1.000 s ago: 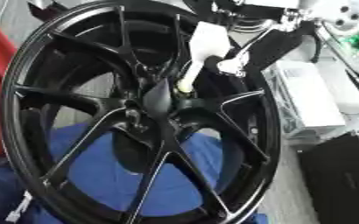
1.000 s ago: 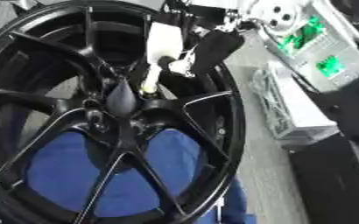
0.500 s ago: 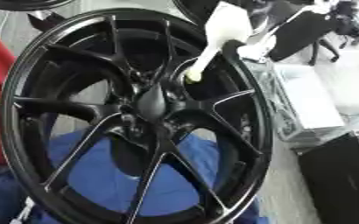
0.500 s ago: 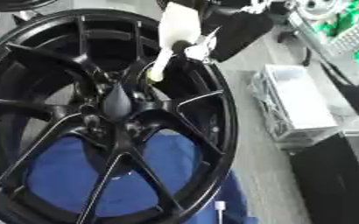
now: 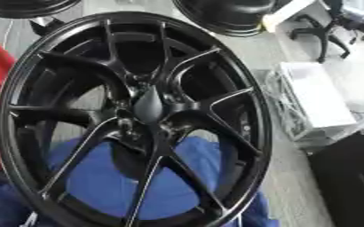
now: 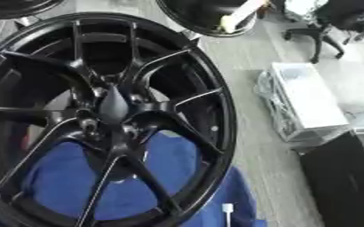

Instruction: Pull the pin out of the wheel hub.

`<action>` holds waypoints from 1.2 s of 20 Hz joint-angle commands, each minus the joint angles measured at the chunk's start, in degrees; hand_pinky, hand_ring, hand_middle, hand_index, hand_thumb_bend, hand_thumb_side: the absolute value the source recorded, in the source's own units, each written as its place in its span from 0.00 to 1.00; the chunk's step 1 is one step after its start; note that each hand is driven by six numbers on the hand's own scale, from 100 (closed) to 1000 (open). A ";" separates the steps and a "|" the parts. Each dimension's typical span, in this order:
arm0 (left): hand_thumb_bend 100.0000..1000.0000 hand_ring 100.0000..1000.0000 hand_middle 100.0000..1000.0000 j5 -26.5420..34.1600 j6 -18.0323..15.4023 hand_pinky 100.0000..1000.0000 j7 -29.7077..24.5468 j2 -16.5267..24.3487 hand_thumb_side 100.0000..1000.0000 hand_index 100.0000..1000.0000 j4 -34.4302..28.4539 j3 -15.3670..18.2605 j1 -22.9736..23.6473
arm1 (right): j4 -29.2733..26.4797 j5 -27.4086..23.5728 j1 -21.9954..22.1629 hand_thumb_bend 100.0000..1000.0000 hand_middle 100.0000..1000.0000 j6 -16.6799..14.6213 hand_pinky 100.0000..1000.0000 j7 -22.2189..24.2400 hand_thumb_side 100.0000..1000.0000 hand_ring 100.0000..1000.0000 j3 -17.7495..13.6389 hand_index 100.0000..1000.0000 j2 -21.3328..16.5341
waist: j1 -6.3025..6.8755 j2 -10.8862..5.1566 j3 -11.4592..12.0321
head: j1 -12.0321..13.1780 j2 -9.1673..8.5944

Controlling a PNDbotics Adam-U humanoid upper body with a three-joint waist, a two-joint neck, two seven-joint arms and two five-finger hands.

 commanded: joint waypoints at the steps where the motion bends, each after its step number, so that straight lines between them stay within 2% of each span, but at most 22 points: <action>1: 0.33 0.61 0.53 -0.57 -0.25 0.70 0.76 0.42 0.53 0.62 -1.24 0.99 0.05 | -0.65 2.53 6.80 0.00 0.20 0.23 0.76 -7.46 0.00 0.61 -6.85 0.36 -0.28 | 0.67 -0.82 -0.48 | 0.93 -0.67; 5: 0.33 0.62 0.53 -0.65 -0.47 0.70 1.19 0.05 0.53 0.62 -1.24 1.23 -0.19 | -0.65 8.73 18.59 0.00 0.21 1.71 0.77 -15.94 0.00 0.62 -11.81 0.37 9.07 | 1.41 -0.42 -0.54 | 1.51 -1.19; 8: 0.33 0.62 0.53 -0.62 -0.57 0.70 1.31 -0.23 0.53 0.62 -1.24 1.28 -0.45 | -0.65 13.27 23.94 0.00 0.27 4.06 0.77 -19.75 0.00 0.65 -12.75 0.43 17.02 | 1.82 -0.19 -0.28 | 1.46 -1.51; 9: 0.33 0.62 0.53 -0.59 -0.59 0.70 1.36 -0.34 0.53 0.62 -1.24 1.30 -0.53 | -0.65 14.69 25.17 0.00 0.32 4.94 0.78 -20.42 0.00 0.68 -12.74 0.48 19.54 | 1.95 -0.11 -0.21 | 1.42 -1.67; 10: 0.33 0.62 0.53 -0.55 -0.59 0.70 1.38 -0.42 0.53 0.62 -1.24 1.29 -0.59 | -0.65 16.06 25.97 0.00 0.32 5.68 0.78 -20.83 0.00 0.68 -12.60 0.48 21.33 | 2.02 -0.06 -0.12 | 1.37 -1.77; 11: 0.33 0.62 0.53 -0.52 -0.59 0.70 1.40 -0.52 0.53 0.62 -1.24 1.30 -0.62 | -0.65 17.14 26.79 0.00 0.44 6.56 0.80 -20.87 0.00 0.73 -12.39 0.60 23.33 | 2.16 -0.01 -0.08 | 1.36 -1.85; 12: 0.33 0.62 0.53 -0.49 -0.58 0.70 1.40 -0.63 0.53 0.62 -1.24 1.29 -0.65 | -0.65 18.24 27.59 0.00 0.49 7.56 0.81 -20.52 0.00 0.76 -12.10 0.66 25.76 | 2.30 0.03 0.02 | 1.25 -1.91; 13: 0.33 0.62 0.53 -0.47 -0.58 0.70 1.40 -0.70 0.53 0.62 -1.24 1.29 -0.68 | -0.65 19.23 28.01 0.00 0.66 8.20 0.83 -20.00 0.03 0.82 -11.88 0.79 27.43 | 2.38 0.05 0.09 | 1.18 -1.95; 14: 0.33 0.62 0.53 -0.45 -0.60 0.70 1.39 -0.76 0.53 0.62 -1.24 1.28 -0.73 | -0.65 19.99 28.44 0.00 0.75 8.72 0.85 -19.21 0.09 0.86 -11.67 0.85 29.29 | 2.52 0.08 0.15 | 1.18 -1.95; 15: 0.34 0.62 0.53 -0.43 -0.61 0.70 1.36 -0.79 0.52 0.62 -1.24 1.26 -0.76 | -0.65 20.67 28.73 0.00 0.83 9.06 0.88 -18.32 0.07 0.91 -11.54 0.90 30.71 | 2.60 0.09 0.18 | 1.18 -1.92; 16: 0.33 0.62 0.53 -0.40 -0.62 0.70 1.35 -0.83 0.53 0.62 -1.24 1.24 -0.78 | -0.65 20.90 28.98 0.00 0.88 9.30 0.90 -17.38 0.29 0.94 -11.47 0.93 32.30 | 2.69 0.10 0.17 | 1.18 -1.84; 19: 0.33 0.62 0.53 -0.41 -0.53 0.70 1.30 -0.97 0.53 0.62 -1.24 1.17 -0.78 | -0.64 20.64 29.35 0.00 0.91 9.56 0.90 -16.50 0.45 0.96 -11.81 0.96 35.46 | 2.85 0.10 0.10 | 1.33 -1.67; 24: 0.34 0.63 0.53 -0.49 -0.50 0.70 1.20 -0.98 0.53 0.62 -1.24 1.03 -0.88 | -0.64 18.65 29.24 0.00 0.89 9.04 0.90 -19.09 0.62 0.94 -12.21 0.96 37.38 | 2.94 0.07 0.04 | 1.55 -1.37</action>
